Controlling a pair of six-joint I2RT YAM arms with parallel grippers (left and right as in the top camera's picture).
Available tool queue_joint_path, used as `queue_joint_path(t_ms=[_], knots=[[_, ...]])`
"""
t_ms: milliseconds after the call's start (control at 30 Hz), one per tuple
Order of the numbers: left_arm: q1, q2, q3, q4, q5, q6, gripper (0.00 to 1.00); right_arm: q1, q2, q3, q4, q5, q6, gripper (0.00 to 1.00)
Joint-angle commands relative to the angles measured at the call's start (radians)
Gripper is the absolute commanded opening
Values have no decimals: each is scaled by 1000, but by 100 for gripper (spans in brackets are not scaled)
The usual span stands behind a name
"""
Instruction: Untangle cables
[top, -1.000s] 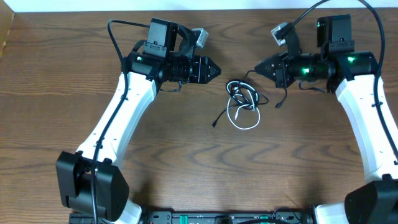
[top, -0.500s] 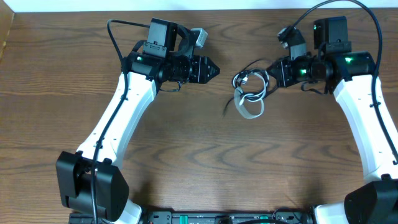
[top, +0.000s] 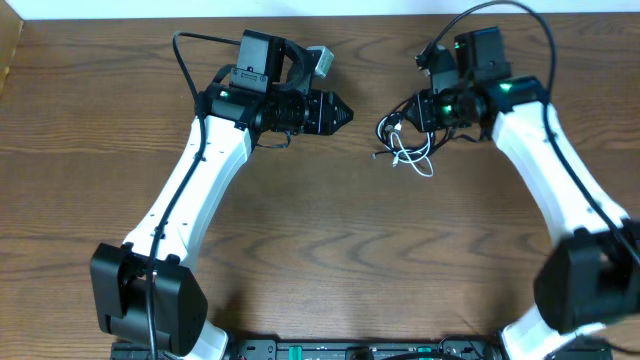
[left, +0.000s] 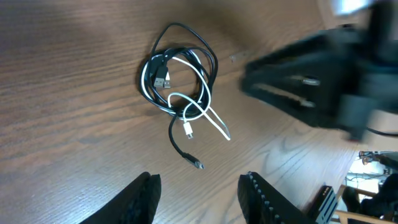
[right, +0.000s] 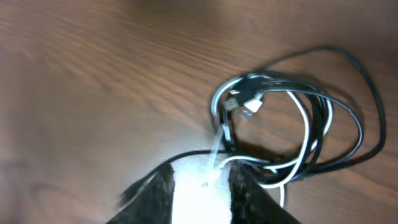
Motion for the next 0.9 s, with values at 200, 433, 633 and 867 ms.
queue_joint_path(t_ms=[200, 433, 633, 867], knots=[[-139, 63, 7, 32, -246, -131, 53, -164, 23, -5, 0, 79, 151, 45], [-258, 169, 7, 116, -394, -344, 54, -354, 23, -5, -46, 62, 179, 48], [-307, 272, 7, 239, -394, -524, 54, -414, 23, -5, -97, 61, 141, 49], [-357, 366, 7, 378, -393, -629, 63, -417, 23, -5, -116, 68, 122, 48]])
